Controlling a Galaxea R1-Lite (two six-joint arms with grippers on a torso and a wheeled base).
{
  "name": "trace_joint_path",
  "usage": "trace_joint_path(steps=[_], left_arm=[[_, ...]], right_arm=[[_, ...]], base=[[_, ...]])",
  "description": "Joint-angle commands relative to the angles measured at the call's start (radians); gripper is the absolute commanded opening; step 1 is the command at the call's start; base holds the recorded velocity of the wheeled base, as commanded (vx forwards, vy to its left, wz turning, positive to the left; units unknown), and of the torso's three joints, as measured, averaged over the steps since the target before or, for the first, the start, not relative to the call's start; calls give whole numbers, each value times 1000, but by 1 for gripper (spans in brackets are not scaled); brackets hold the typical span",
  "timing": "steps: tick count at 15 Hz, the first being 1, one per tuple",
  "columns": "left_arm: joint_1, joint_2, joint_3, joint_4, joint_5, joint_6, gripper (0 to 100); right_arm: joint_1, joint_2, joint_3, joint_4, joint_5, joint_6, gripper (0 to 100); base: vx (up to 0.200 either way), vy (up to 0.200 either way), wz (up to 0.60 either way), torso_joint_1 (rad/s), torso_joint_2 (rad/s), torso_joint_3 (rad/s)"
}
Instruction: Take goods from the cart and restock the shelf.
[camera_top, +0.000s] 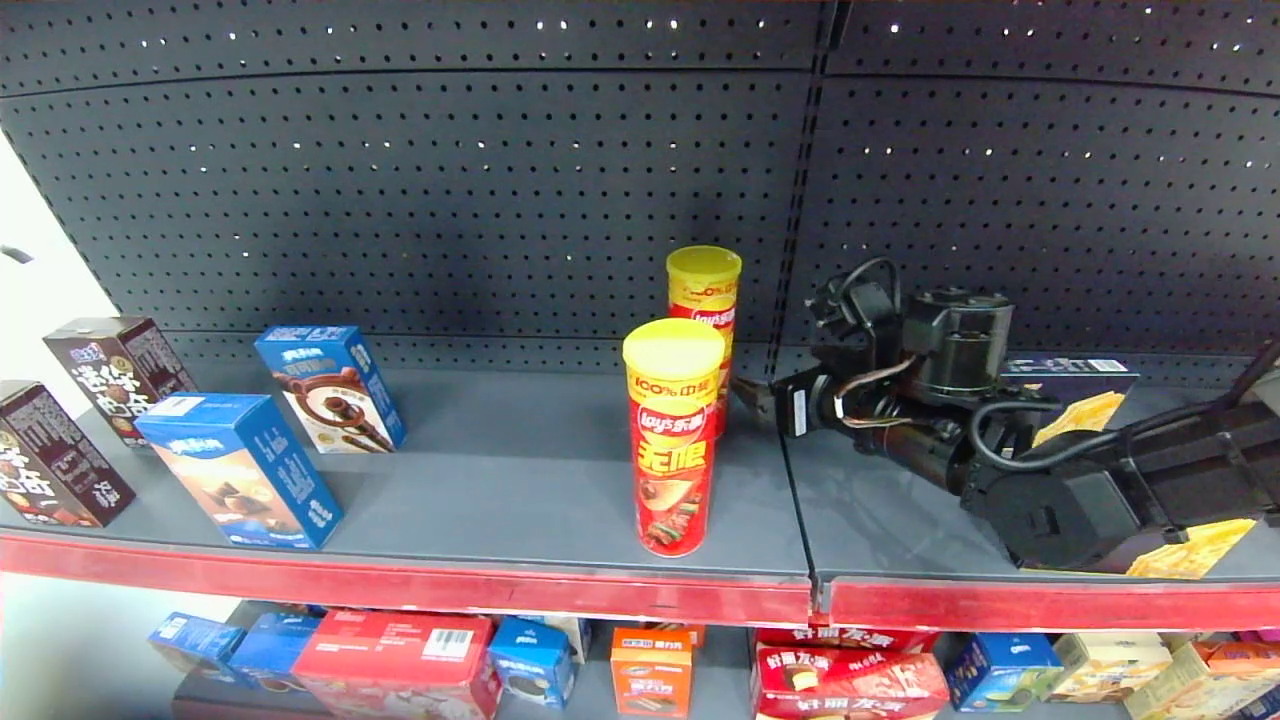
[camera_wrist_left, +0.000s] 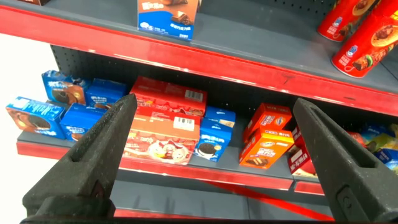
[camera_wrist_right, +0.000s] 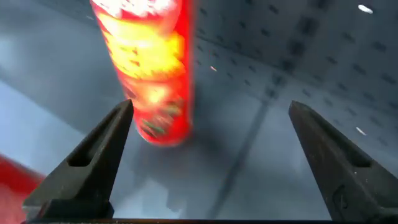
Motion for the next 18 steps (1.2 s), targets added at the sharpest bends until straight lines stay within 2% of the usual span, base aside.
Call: trace_joint_path(steps=[1, 5, 10, 14, 18], left_arm=[[0, 1, 0, 0, 0, 0, 100], [0, 1, 0, 0, -2, 0, 100], [0, 1, 0, 0, 0, 2, 100], [0, 1, 0, 0, 0, 0, 100], [0, 1, 0, 0, 0, 0, 100]], right_arm=[[-38, -56, 62, 5, -18, 0, 100], [-91, -10, 61, -4, -136, 1, 100], [-91, 64, -42, -4, -128, 6, 100], [-55, 153, -149, -5, -127, 7, 100], [-16, 177, -168, -7, -131, 32, 100]], base=[[0, 0, 0, 0, 0, 0], [0, 0, 0, 0, 0, 0], [0, 0, 0, 0, 0, 0], [0, 0, 0, 0, 0, 0], [0, 0, 0, 0, 0, 0]])
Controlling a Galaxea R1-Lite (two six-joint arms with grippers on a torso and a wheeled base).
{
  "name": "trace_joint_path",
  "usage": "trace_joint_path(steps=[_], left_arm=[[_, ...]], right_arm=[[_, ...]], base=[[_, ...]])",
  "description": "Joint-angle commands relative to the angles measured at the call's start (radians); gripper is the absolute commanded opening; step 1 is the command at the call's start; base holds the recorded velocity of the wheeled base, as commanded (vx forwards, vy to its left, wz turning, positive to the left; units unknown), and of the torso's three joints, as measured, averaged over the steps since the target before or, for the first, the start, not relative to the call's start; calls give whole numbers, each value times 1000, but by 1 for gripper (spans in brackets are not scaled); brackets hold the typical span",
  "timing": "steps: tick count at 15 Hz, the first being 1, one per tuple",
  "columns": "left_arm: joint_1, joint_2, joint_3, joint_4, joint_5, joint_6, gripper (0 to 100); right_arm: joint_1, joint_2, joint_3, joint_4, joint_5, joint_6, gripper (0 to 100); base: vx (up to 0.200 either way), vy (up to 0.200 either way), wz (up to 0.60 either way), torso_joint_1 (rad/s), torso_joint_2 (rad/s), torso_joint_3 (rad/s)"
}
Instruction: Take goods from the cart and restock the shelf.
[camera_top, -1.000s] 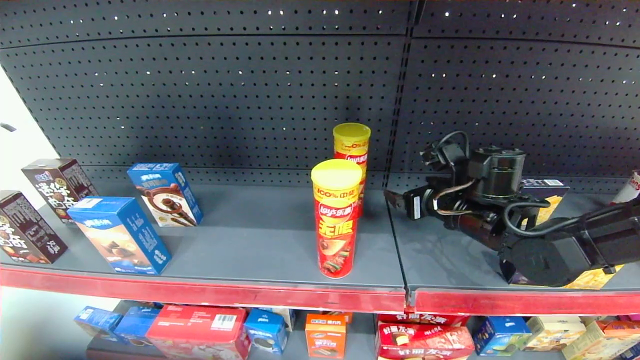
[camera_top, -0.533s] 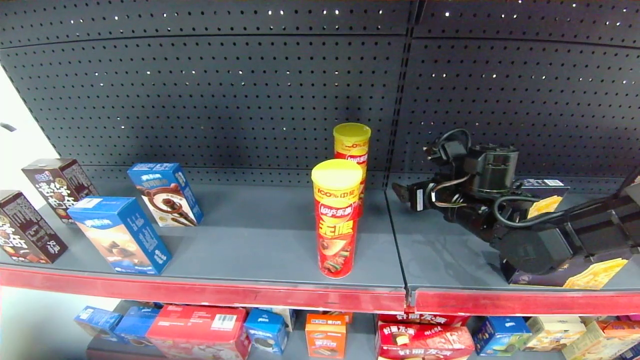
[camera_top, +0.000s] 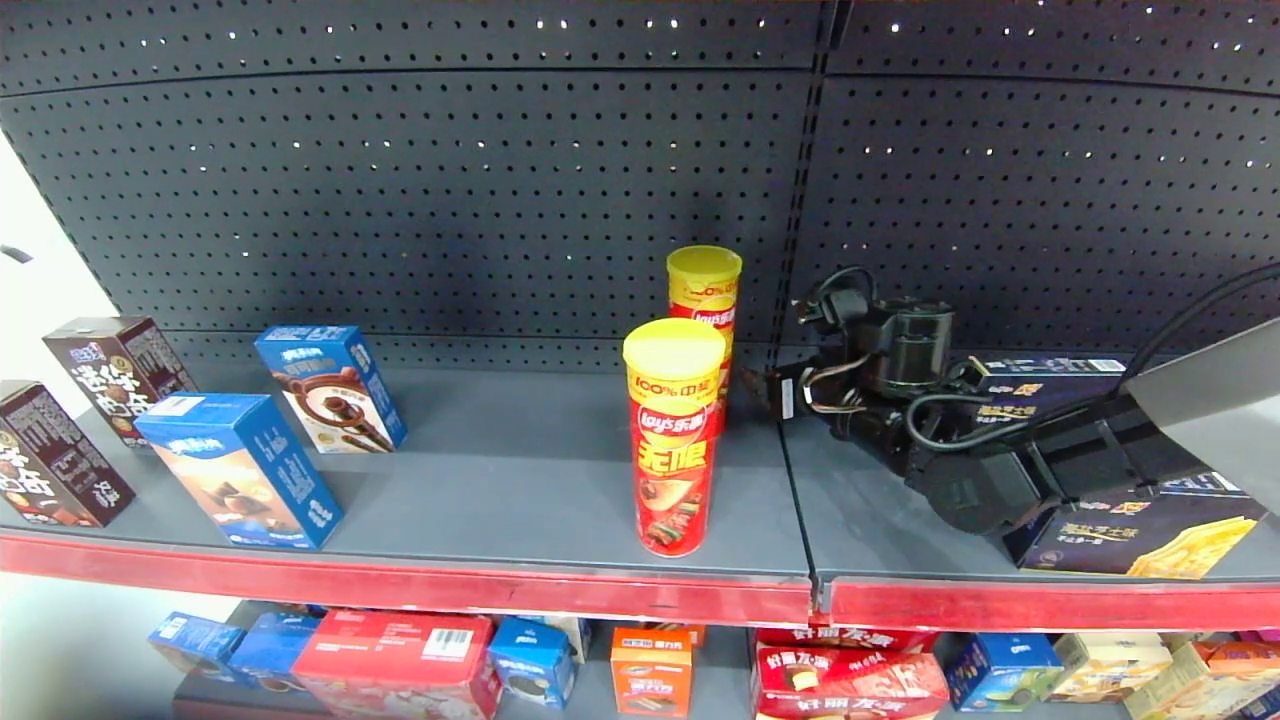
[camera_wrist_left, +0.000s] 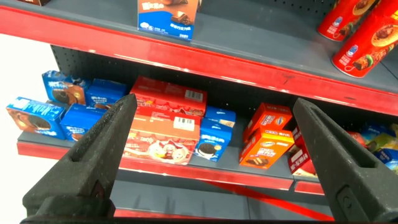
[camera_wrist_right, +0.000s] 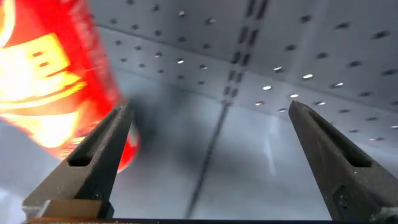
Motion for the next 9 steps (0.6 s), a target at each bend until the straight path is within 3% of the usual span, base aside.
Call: trace_joint_path(steps=[1, 9], left_arm=[[0, 1, 0, 0, 1, -1, 100], [0, 1, 0, 0, 2, -1, 100]], right_arm=[[24, 19, -4, 0, -3, 6, 100], [53, 30, -7, -8, -8, 7, 100]], base=[[0, 0, 0, 0, 0, 0], [0, 0, 0, 0, 0, 0]])
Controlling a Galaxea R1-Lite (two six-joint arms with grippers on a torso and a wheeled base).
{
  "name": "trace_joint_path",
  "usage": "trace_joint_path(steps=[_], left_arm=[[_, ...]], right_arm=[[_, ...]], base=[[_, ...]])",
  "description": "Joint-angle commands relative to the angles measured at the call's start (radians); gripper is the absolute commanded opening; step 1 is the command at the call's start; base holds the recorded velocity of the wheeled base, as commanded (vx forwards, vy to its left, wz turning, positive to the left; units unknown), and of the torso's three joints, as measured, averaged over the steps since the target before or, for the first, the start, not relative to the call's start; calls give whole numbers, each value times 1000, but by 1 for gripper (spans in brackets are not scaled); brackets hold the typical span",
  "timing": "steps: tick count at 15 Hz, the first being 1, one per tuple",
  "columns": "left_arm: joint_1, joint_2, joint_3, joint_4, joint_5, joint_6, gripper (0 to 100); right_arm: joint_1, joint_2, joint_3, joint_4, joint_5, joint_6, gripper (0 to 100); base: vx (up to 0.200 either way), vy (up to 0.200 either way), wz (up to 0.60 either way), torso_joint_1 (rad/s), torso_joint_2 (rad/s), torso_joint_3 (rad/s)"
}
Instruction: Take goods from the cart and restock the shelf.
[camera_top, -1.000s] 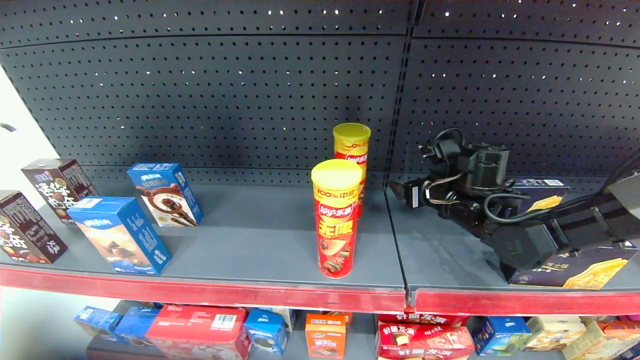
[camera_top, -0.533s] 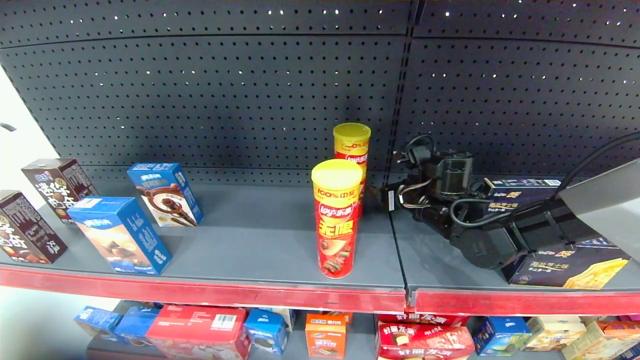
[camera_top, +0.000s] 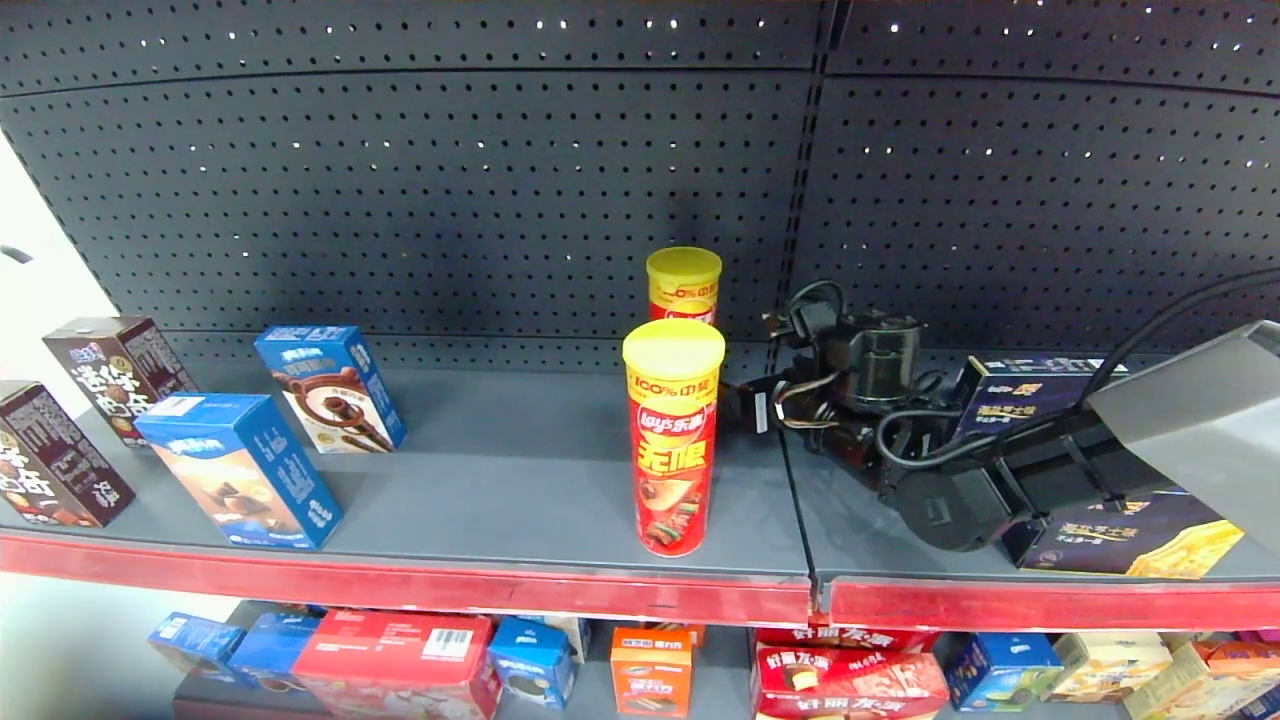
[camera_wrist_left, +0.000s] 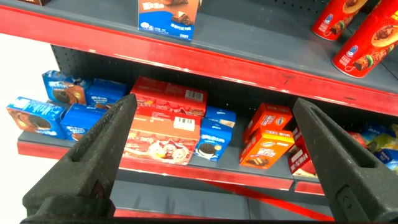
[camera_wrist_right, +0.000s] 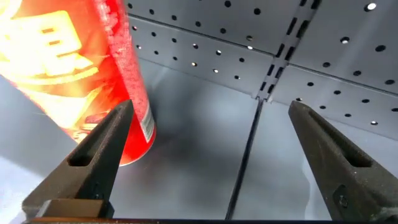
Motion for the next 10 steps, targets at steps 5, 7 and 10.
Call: trace_joint_path(steps=[5, 7, 10], left_arm=[[0, 1, 0, 0, -1, 1, 100], [0, 1, 0, 0, -1, 2, 100], [0, 1, 0, 0, -2, 1, 100]], right_arm=[[-17, -95, 57, 14, -17, -5, 100], [-19, -173, 127, 18, -49, -5, 100], [-25, -337, 245, 71, -103, -7, 100]], base=[[0, 0, 0, 0, 0, 0], [0, 0, 0, 0, 0, 0], [0, 0, 0, 0, 0, 0]])
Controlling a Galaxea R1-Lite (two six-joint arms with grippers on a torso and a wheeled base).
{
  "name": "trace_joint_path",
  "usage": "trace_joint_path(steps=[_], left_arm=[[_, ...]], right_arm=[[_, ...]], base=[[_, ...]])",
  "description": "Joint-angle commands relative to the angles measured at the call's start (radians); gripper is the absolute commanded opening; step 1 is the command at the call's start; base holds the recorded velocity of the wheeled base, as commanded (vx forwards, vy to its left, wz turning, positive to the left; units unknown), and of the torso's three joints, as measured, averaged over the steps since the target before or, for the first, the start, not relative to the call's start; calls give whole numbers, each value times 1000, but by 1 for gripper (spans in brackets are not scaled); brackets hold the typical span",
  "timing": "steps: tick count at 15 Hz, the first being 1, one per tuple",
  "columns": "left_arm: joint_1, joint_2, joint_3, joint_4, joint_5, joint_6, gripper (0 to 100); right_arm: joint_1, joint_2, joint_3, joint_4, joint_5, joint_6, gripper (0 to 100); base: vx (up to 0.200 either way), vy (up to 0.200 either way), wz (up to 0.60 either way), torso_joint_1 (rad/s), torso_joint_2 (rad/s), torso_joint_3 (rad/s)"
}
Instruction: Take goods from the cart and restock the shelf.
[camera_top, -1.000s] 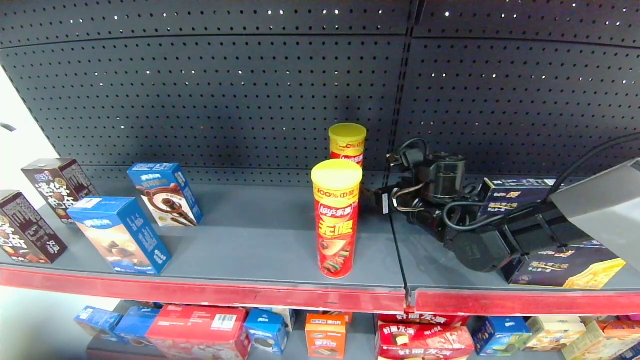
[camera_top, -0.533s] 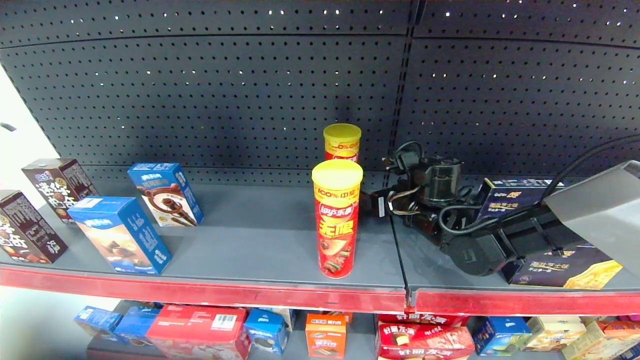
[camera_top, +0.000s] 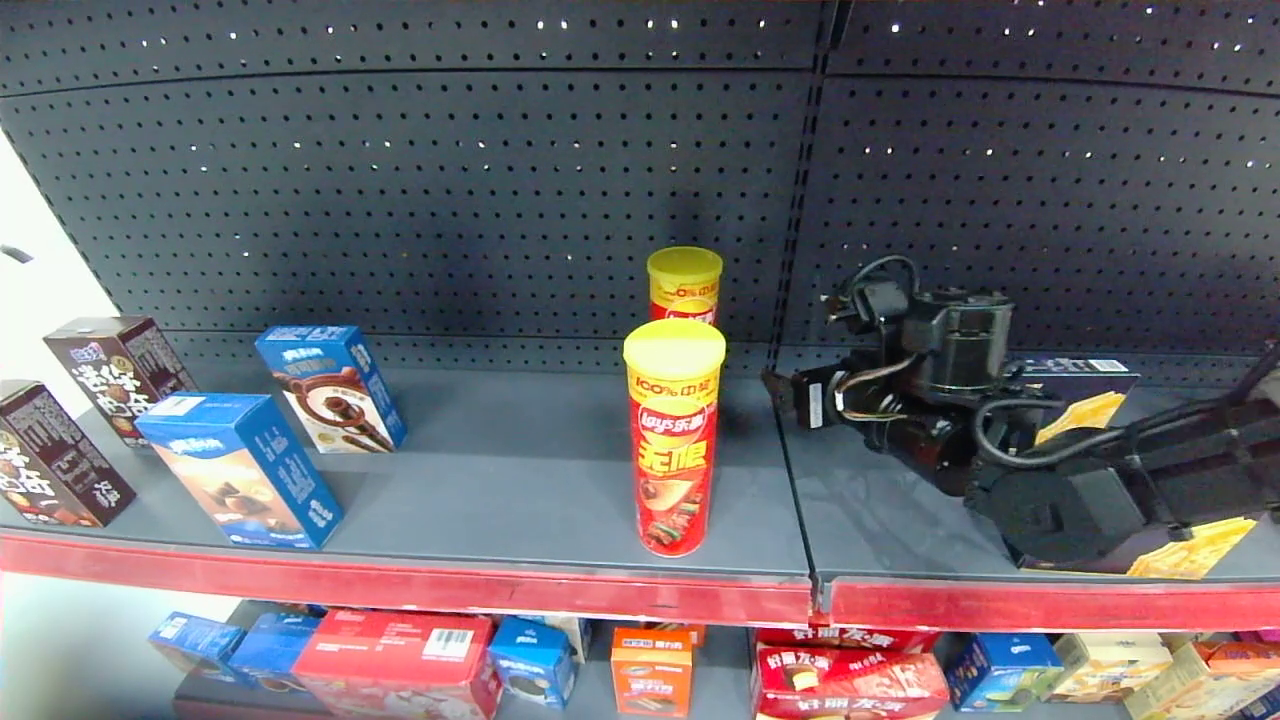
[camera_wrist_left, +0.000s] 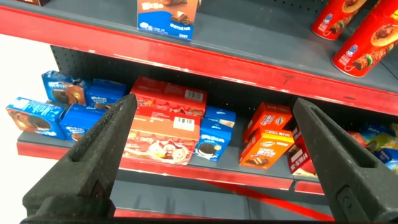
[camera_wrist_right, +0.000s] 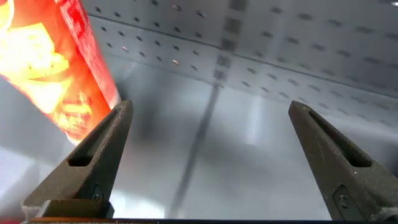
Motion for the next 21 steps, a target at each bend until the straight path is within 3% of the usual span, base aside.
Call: trace_joint_path(steps=[1, 3, 4, 5, 9, 10, 14, 15, 16, 19, 21], left_arm=[[0, 1, 0, 0, 0, -1, 100], [0, 1, 0, 0, 2, -8, 100], [-3, 1, 0, 0, -3, -48, 100], [-9, 1, 0, 0, -3, -62, 100], [-11, 1, 0, 0, -1, -63, 100], [-11, 1, 0, 0, -1, -63, 100], [-92, 1, 0, -1, 0, -62, 100], [-95, 1, 0, -1, -1, -59, 100], [-95, 1, 2, -1, 0, -31, 100], [-101, 1, 2, -1, -1, -19, 100], [-103, 1, 2, -1, -1, -7, 100]], right_arm=[[-3, -200, 105, 28, -42, -3, 100], [-17, -334, 186, 18, -89, -3, 100], [-44, -420, 232, 21, -105, -3, 100], [-83, -518, 291, 28, -111, -14, 100], [-296, -897, 593, 29, -94, -31, 100], [-305, -926, 616, 29, -94, -31, 100], [-440, -1371, 999, 54, -111, -33, 100], [-460, -1417, 1019, 80, -112, -33, 100], [-512, -1596, 1044, 236, -109, -30, 100], [-534, -1912, 1045, 626, -88, -7, 100], [-534, -1912, 1047, 647, -68, 30, 100]], base=[[0, 0, 0, 0, 0, 0], [0, 0, 0, 0, 0, 0], [0, 0, 0, 0, 0, 0], [0, 0, 0, 0, 0, 0], [0, 0, 0, 0, 0, 0], [0, 0, 0, 0, 0, 0], [0, 0, 0, 0, 0, 0], [0, 0, 0, 0, 0, 0], [0, 0, 0, 0, 0, 0], [0, 0, 0, 0, 0, 0], [0, 0, 0, 0, 0, 0]])
